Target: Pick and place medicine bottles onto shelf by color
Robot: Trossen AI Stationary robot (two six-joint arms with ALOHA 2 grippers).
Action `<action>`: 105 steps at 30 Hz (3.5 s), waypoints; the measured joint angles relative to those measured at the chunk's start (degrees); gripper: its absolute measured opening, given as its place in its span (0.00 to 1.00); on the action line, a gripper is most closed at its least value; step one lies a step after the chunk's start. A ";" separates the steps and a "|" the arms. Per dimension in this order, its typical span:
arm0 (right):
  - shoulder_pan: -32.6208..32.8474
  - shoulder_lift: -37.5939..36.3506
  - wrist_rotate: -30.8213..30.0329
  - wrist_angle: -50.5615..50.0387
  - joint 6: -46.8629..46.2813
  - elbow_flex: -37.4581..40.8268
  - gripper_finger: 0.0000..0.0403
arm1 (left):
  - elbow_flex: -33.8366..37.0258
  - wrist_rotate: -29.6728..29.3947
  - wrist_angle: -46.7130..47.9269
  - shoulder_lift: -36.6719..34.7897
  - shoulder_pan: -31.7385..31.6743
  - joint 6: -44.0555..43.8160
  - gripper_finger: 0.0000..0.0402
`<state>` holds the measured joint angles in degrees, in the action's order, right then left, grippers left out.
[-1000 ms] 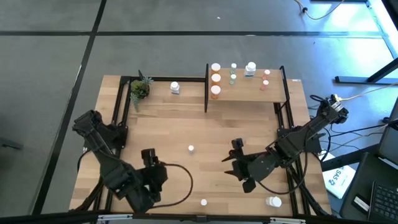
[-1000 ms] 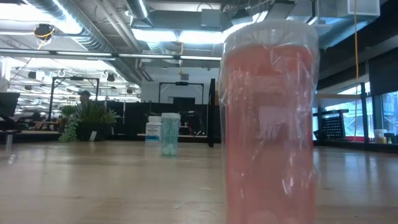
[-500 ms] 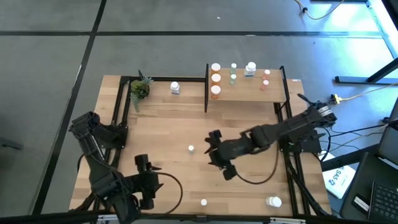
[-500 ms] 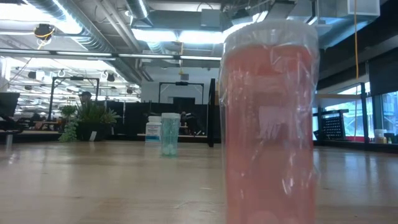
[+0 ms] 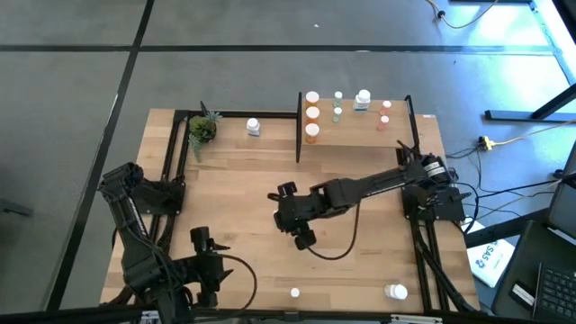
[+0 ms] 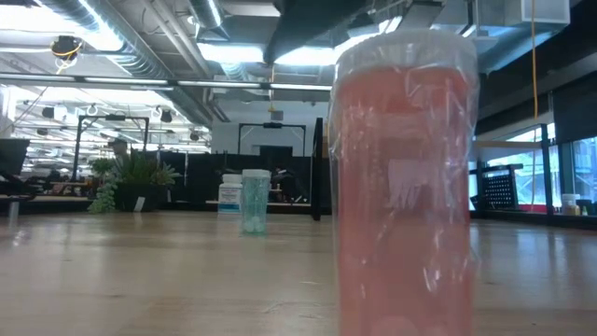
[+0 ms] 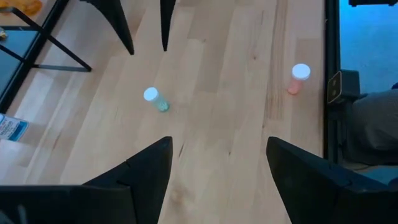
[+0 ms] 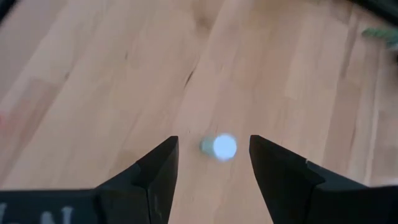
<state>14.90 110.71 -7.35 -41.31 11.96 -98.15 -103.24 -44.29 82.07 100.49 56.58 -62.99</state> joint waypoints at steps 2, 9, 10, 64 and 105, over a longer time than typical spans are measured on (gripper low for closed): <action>-0.07 0.66 0.06 -2.87 0.58 -1.04 0.50 | 0.00 -0.07 -0.01 0.00 0.03 -0.06 0.63; -0.07 1.18 2.73 -4.79 5.23 -0.96 0.50 | 0.00 -0.07 -0.01 0.00 0.00 0.33 0.63; -0.22 1.37 3.78 -4.56 5.24 -0.96 0.50 | 0.00 -0.04 -0.01 0.00 -0.03 0.36 0.63; -7.46 14.17 8.72 3.91 7.79 -0.79 0.50 | 0.02 -1.49 1.06 0.02 -1.23 -2.53 0.63; -6.25 8.87 8.50 -7.89 -32.86 -0.92 0.50 | 0.07 -1.73 4.34 0.44 -1.67 -13.41 0.63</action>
<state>8.65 119.58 1.15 -49.20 -20.90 -99.07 -103.18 -46.02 86.41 100.92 54.92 -76.40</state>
